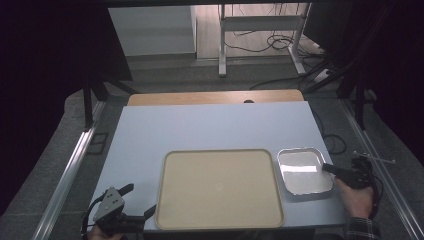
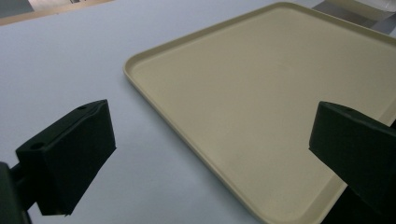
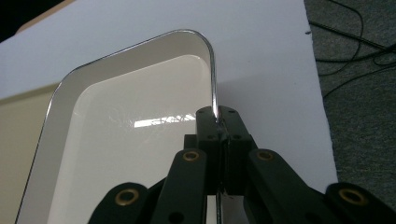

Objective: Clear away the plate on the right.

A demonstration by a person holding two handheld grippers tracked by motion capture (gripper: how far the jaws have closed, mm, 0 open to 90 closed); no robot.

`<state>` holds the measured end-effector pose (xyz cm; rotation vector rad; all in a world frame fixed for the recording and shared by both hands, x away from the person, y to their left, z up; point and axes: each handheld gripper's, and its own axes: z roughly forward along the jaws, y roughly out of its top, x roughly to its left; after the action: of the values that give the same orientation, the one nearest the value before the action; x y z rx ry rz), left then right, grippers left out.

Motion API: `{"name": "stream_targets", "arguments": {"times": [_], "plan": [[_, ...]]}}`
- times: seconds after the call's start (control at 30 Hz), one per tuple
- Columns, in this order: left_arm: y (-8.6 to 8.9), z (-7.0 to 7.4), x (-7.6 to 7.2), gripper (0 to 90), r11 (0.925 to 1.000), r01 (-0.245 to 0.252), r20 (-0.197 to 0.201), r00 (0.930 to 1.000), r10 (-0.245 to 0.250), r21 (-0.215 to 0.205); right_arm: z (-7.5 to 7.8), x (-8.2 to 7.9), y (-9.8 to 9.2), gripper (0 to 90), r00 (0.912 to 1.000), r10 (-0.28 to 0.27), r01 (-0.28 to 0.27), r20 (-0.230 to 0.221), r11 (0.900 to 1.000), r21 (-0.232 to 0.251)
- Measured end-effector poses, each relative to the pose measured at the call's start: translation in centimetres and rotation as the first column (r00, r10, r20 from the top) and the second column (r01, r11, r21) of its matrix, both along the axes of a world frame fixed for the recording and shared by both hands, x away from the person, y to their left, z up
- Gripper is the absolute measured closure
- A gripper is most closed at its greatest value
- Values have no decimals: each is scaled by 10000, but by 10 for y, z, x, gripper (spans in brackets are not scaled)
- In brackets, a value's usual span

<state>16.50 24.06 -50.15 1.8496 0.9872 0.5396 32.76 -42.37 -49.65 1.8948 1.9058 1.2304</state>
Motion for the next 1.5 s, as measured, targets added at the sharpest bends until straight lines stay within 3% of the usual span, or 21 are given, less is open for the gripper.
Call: {"name": "stream_targets", "arguments": {"times": [0.3,0.7,1.2,1.5], "plan": [[0,0,0,0,10000,-15,-5,10000,15,0,4,-3,4,889,9997,133,-138,201,9996,244],[0,0,0,0,10000,-56,-18,10000,56,-36,8,-3,24,889,9966,769,-782,295,9959,453],[1,0,0,0,9999,-93,-44,9999,92,-90,10,1,55,888,9888,1469,-1483,273,9871,600],[1,0,0,0,9999,-101,-39,9999,101,-107,11,8,84,888,9786,2037,-2050,278,9773,537]]}}
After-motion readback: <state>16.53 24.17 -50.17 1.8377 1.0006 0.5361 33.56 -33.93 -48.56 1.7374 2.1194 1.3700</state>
